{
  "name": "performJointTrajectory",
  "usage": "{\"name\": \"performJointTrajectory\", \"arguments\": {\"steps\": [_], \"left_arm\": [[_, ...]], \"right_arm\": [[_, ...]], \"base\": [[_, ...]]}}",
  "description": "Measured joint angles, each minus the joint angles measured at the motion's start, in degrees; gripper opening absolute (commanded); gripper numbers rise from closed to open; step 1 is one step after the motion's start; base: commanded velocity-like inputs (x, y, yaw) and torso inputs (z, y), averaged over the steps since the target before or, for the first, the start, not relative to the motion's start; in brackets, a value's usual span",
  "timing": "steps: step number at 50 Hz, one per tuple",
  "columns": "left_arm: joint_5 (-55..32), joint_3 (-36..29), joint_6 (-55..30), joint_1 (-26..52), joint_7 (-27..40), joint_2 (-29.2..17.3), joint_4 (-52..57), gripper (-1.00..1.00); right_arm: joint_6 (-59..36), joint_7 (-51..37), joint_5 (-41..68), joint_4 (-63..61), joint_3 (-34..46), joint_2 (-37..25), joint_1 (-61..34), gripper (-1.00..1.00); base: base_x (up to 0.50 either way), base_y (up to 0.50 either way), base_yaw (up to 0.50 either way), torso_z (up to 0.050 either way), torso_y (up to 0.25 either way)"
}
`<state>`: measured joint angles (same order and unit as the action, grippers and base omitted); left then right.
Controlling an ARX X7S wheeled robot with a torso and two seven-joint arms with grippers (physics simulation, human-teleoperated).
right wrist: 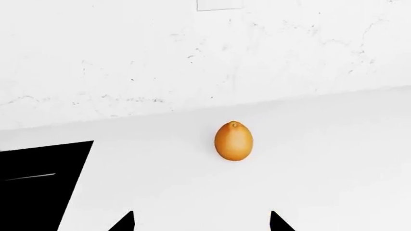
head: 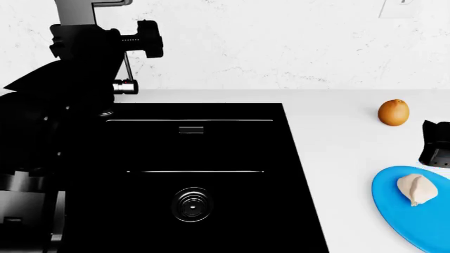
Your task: Pick the chicken breast from the counter and place it in the sink. Then turn on the sink faucet.
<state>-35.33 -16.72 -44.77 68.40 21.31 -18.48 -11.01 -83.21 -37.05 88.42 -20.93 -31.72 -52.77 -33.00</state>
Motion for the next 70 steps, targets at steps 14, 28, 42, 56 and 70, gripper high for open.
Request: {"name": "performJointTrajectory", "arguments": {"steps": [14,28,42,56,70], "left_arm": [[-0.2,-0.1,0.3,-0.2,0.0,0.1,-0.2,1.0],[-0.1,-0.4,0.9,-0.4,-0.2,0.2,-0.8,1.0],[0.0,-0.6,1.3,-0.5,-0.2,0.2,-1.3,1.0],[-0.1,-0.8,1.4,-0.6,-0.1,0.2,-1.3,1.0],[-0.2,-1.0,1.7,-0.8,-0.2,0.1,-1.6,1.0]], "right_arm": [[4.0,6.1,-7.6,-0.1,3.7,-0.9,-0.1,1.0],[4.3,9.4,-8.3,0.7,5.7,-0.6,3.2,1.0],[3.2,8.4,-5.3,2.1,6.5,-0.9,4.0,1.0],[1.8,2.1,7.8,2.3,3.9,-4.4,5.0,1.0],[2.5,-0.5,13.8,5.1,7.2,-5.9,4.6,1.0]], "base": [[0.0,0.0,0.0,0.0,0.0],[0.0,0.0,0.0,0.0,0.0],[0.0,0.0,0.0,0.0,0.0],[0.0,0.0,0.0,0.0,0.0],[0.0,0.0,0.0,0.0,0.0]]}}
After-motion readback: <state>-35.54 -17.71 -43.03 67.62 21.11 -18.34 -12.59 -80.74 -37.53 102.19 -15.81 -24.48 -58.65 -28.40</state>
